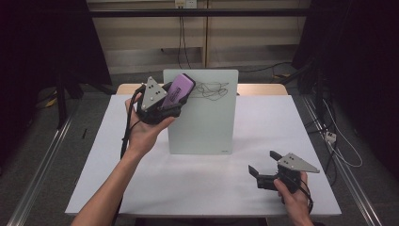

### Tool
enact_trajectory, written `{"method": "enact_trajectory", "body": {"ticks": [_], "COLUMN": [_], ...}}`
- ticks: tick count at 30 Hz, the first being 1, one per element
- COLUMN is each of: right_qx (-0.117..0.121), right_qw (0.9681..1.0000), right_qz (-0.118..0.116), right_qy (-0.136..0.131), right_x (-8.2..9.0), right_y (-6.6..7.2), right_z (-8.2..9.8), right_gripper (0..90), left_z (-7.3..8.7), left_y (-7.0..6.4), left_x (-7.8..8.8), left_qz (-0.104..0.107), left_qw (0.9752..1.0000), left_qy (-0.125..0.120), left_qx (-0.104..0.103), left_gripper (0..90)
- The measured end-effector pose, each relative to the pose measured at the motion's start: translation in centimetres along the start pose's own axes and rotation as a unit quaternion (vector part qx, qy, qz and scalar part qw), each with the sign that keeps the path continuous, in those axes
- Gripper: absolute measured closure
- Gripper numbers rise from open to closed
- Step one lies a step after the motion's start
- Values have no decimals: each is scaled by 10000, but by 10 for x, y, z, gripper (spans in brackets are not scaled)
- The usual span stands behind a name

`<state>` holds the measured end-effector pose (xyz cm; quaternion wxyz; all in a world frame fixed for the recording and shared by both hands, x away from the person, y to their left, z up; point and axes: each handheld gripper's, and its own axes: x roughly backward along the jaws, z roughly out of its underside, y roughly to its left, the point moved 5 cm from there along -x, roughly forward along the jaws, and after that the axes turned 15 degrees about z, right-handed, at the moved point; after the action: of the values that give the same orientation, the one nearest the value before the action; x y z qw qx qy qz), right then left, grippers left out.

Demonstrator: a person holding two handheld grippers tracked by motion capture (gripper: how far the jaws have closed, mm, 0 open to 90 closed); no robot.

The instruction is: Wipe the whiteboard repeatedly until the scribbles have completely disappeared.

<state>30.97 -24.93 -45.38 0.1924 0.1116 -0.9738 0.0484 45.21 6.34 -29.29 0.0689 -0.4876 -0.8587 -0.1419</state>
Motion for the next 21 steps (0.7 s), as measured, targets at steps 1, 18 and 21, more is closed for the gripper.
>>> {"method": "enact_trajectory", "body": {"ticks": [1, 18, 21], "right_qx": [-3, 15, 20], "right_qw": [10000, 10000, 10000], "right_qz": [0, 6, 13], "right_qy": [-4, 10, 10], "right_x": [0, 0, 1], "right_y": [0, 0, 0], "right_z": [0, 0, 0], "right_gripper": [40, 40, 40], "left_z": [0, 3, 4], "left_y": [1, 13, 14], "left_x": [-2, -11, -14], "left_qz": [2, -193, -221], "left_qw": [10000, 9997, 9995], "left_qy": [-13, 143, 207], "left_qx": [36, 20, -48], "left_gripper": [412, 411, 412]}}
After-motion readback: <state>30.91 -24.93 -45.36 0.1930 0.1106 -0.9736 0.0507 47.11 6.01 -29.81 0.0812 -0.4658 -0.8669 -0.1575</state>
